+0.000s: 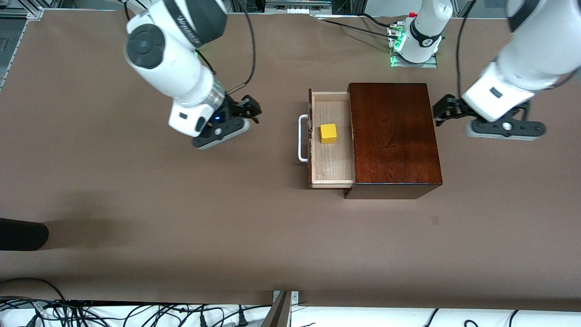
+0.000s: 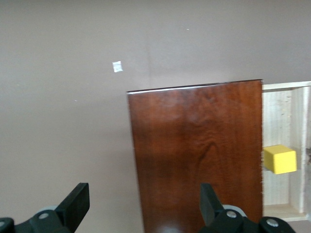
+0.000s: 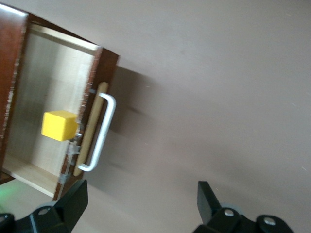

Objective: Open drawer, take yellow block, close drawer
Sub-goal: 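Lower the right gripper into the drawer above the yellow cube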

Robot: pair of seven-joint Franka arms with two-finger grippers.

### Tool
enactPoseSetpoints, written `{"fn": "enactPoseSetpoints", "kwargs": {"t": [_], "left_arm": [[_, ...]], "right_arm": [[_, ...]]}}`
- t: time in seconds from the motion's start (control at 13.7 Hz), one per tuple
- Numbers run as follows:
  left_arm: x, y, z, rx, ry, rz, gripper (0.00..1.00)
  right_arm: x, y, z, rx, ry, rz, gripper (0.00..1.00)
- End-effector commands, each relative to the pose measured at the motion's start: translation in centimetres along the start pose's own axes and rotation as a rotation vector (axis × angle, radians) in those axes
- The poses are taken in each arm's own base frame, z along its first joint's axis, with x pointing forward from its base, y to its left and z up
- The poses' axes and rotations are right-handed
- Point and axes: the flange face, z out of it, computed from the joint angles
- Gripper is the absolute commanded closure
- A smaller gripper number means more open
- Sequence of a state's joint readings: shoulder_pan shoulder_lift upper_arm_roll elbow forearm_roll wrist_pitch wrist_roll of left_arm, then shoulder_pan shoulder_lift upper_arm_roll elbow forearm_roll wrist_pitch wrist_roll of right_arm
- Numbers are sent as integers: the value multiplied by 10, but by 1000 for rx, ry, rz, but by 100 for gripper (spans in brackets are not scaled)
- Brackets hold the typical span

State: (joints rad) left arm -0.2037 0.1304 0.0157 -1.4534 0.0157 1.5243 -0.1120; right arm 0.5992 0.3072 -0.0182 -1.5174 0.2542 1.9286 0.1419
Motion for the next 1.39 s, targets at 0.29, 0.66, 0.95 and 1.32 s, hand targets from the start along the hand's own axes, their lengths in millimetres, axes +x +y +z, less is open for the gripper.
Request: {"fn": "enactPoseSetpoints", "kwargs": {"t": [0.29,0.66,0.95,1.32], "left_arm": [[-10,-65,-5,-32,2,4,0],[-11,-95,-7,-36,7,-18,0],[-10,-98,-6,-36,4,-24,0],[-11,-94,-9,-36,10,-18,0]], "right_arm": [[-9,-95,36,28,66,-151,0],[-22,-125,68,-15,31,-441,0],[-27,-154,96,-26,-6,-662,0],[-2,-193,121,-98,-59,-869,0]]}}
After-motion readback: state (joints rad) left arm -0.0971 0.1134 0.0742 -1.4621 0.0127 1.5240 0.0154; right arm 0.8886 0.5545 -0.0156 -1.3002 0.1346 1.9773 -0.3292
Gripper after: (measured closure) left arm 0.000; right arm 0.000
